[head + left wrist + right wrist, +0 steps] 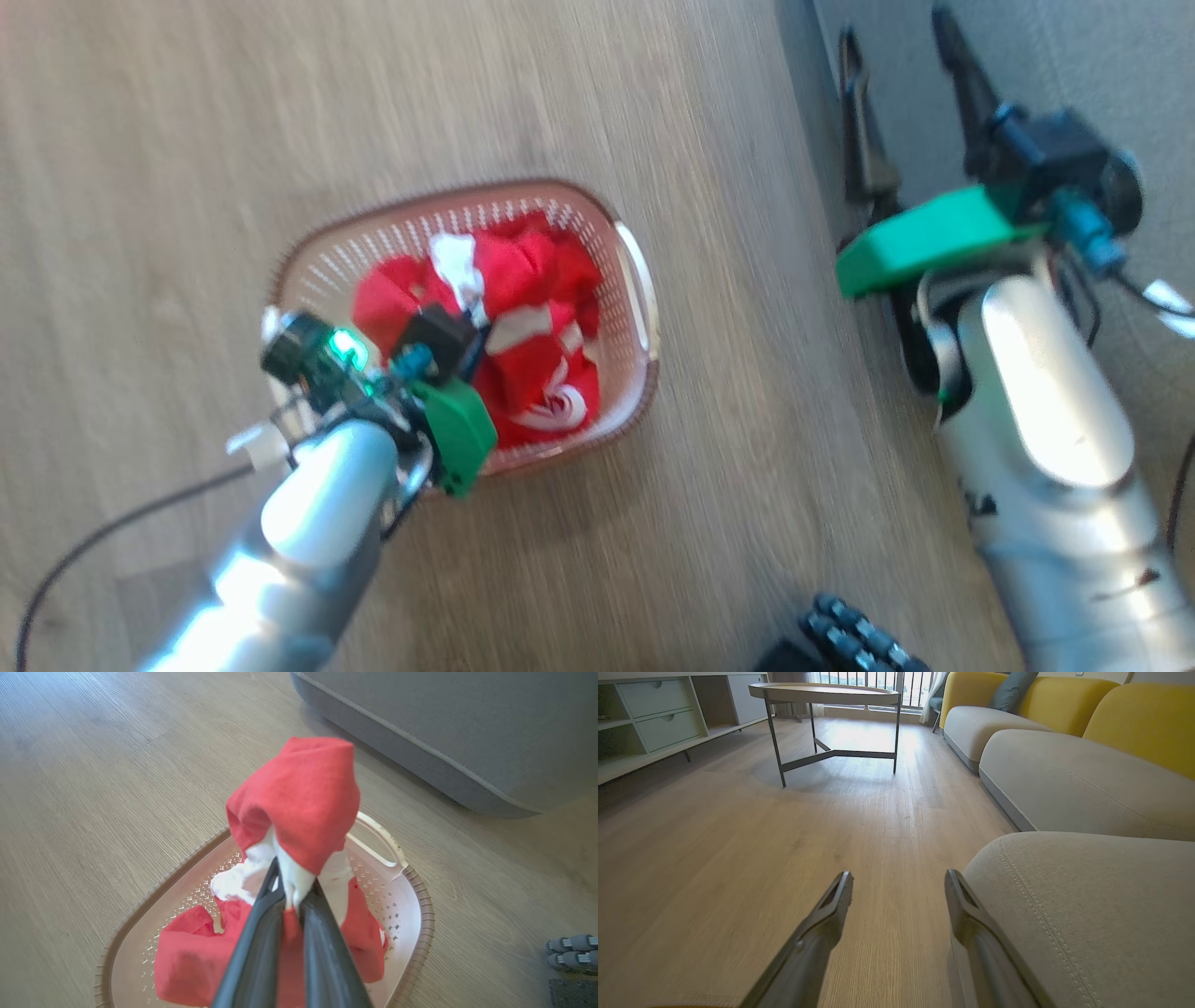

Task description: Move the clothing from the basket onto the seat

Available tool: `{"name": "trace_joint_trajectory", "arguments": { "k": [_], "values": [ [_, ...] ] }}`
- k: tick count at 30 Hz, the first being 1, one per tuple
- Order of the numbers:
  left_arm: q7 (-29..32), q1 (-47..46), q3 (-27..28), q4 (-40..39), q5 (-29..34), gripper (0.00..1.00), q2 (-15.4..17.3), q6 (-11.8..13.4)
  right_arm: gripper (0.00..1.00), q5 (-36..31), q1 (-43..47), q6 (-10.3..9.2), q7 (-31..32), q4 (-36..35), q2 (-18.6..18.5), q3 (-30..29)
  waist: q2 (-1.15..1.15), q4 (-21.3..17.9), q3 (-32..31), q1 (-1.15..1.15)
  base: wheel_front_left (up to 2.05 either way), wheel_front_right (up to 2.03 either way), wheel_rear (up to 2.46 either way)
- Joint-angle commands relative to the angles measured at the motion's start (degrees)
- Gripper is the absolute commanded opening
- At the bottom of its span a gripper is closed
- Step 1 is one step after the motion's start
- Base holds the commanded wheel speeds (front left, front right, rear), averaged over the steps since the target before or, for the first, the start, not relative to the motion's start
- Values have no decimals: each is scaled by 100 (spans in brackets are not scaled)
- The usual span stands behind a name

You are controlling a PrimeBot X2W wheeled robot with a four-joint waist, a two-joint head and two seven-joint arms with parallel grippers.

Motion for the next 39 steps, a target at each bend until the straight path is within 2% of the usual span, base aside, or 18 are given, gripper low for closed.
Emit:
{"name": "trace_joint_trajectory", "arguments": {
  "k": [1,11,23,39],
  "values": [
    [-29,239,211,-241,-25,0,-26,-19,100,-42,294,13,-28,-54,49,67,0,291,-667,0,0,0,0],
    [-29,814,438,-706,-43,0,-286,-65,100,60,981,13,-28,236,49,13,0,658,-1675,0,0,0,0],
    [-29,918,472,-1363,-80,0,-492,-123,100,85,1570,13,-28,506,18,-71,0,1044,-2566,0,0,0,0],
    [-29,322,409,-2548,-305,0,-537,-142,100,193,1807,13,-28,587,-50,25,0,1231,-2856,0,0,0,0]
  ]
}}
